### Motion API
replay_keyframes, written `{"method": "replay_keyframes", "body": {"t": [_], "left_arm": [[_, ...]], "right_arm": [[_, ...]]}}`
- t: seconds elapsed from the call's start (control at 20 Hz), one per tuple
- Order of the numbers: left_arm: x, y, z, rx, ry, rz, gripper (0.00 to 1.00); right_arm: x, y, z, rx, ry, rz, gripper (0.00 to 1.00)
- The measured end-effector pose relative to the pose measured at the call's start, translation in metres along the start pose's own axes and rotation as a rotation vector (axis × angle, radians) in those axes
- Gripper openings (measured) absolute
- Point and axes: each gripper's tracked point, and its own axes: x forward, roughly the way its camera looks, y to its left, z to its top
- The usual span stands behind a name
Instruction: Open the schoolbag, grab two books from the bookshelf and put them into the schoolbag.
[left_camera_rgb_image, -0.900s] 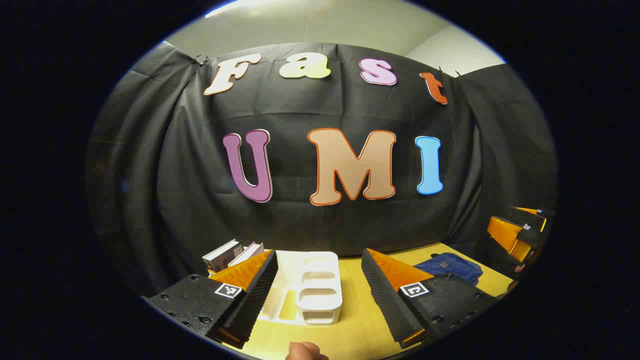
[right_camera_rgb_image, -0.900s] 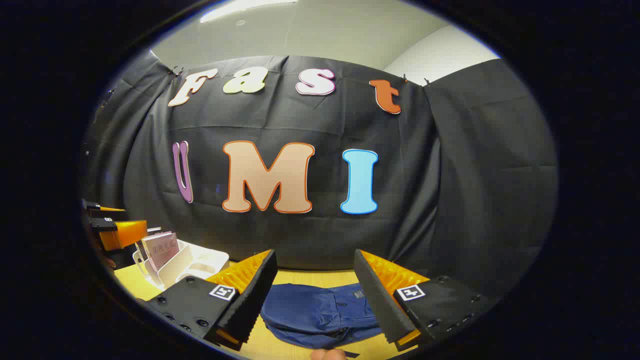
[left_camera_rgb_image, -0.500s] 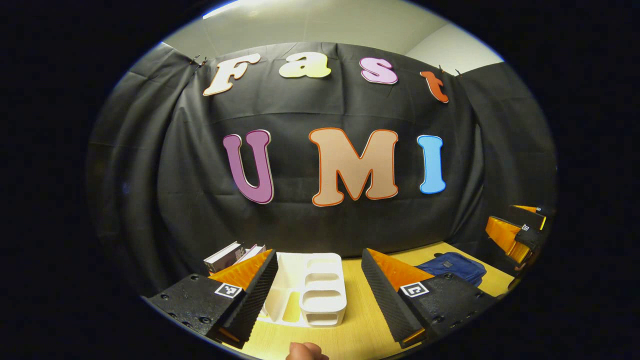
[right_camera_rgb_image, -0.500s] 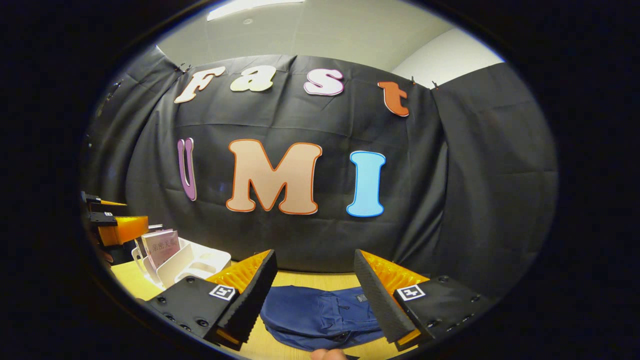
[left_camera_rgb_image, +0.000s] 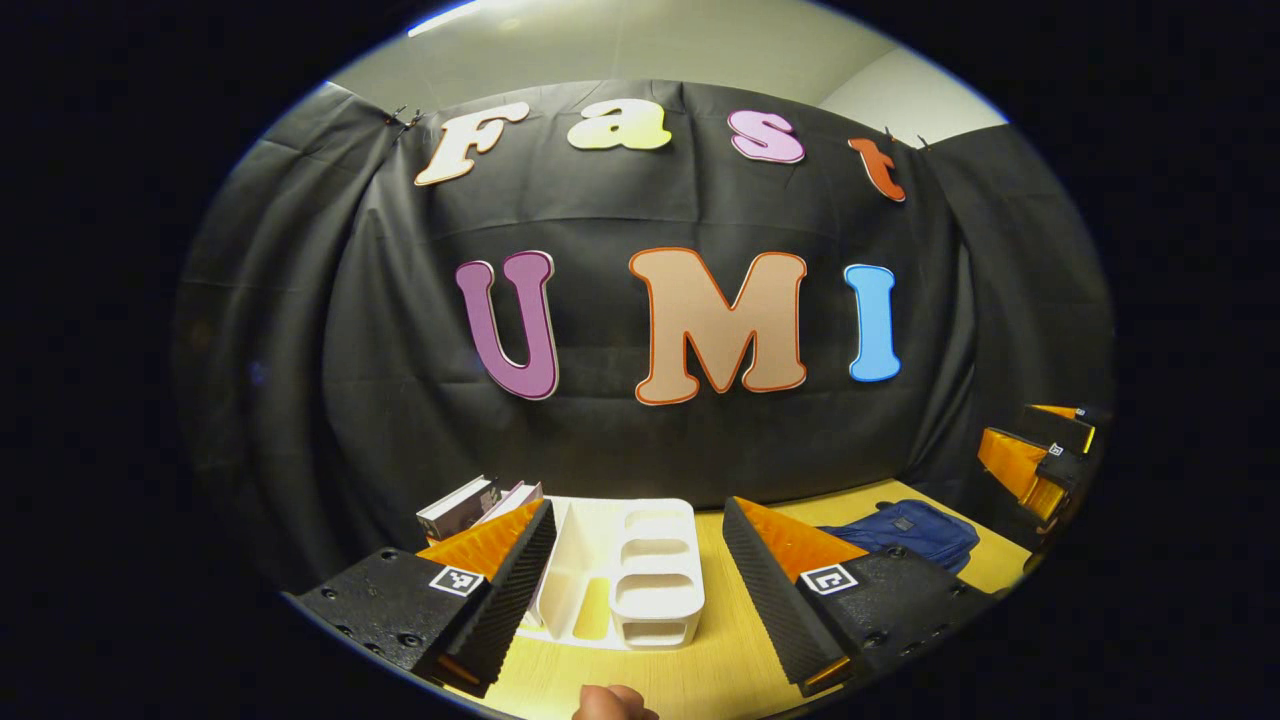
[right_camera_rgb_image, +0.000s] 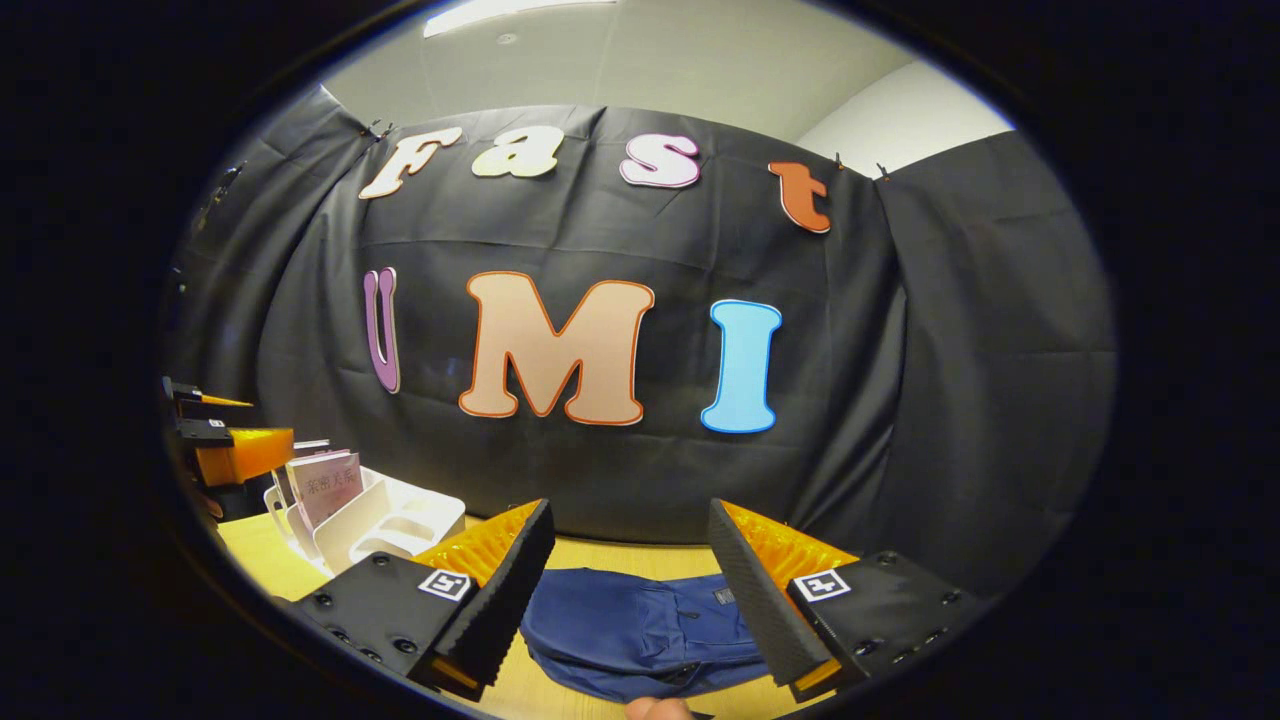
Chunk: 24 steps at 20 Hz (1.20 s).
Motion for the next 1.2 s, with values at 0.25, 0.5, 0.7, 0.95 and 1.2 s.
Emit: {"method": "replay_keyframes", "body": {"t": [0.25, 0.5, 0.7, 0.95, 1.2], "left_arm": [[-0.001, -0.003, 0.001, 0.005, 0.003, -0.003, 0.98], [-0.004, -0.005, 0.001, 0.011, 0.007, -0.011, 0.98], [-0.004, -0.001, -0.003, 0.05, 0.024, 0.004, 0.98], [-0.01, 0.007, -0.009, 0.061, 0.045, 0.02, 0.96], [-0.015, 0.018, -0.006, 0.052, 0.048, 0.051, 0.96]], "right_arm": [[-0.003, -0.001, 0.0, -0.008, 0.005, 0.008, 0.95], [-0.003, 0.0, -0.002, -0.023, 0.01, 0.017, 0.95], [0.002, 0.012, -0.02, -0.117, 0.039, 0.089, 0.95], [0.006, 0.018, -0.061, -0.398, 0.099, 0.189, 0.99], [0.01, 0.034, -0.139, -0.705, 0.195, 0.346, 0.99]]}}
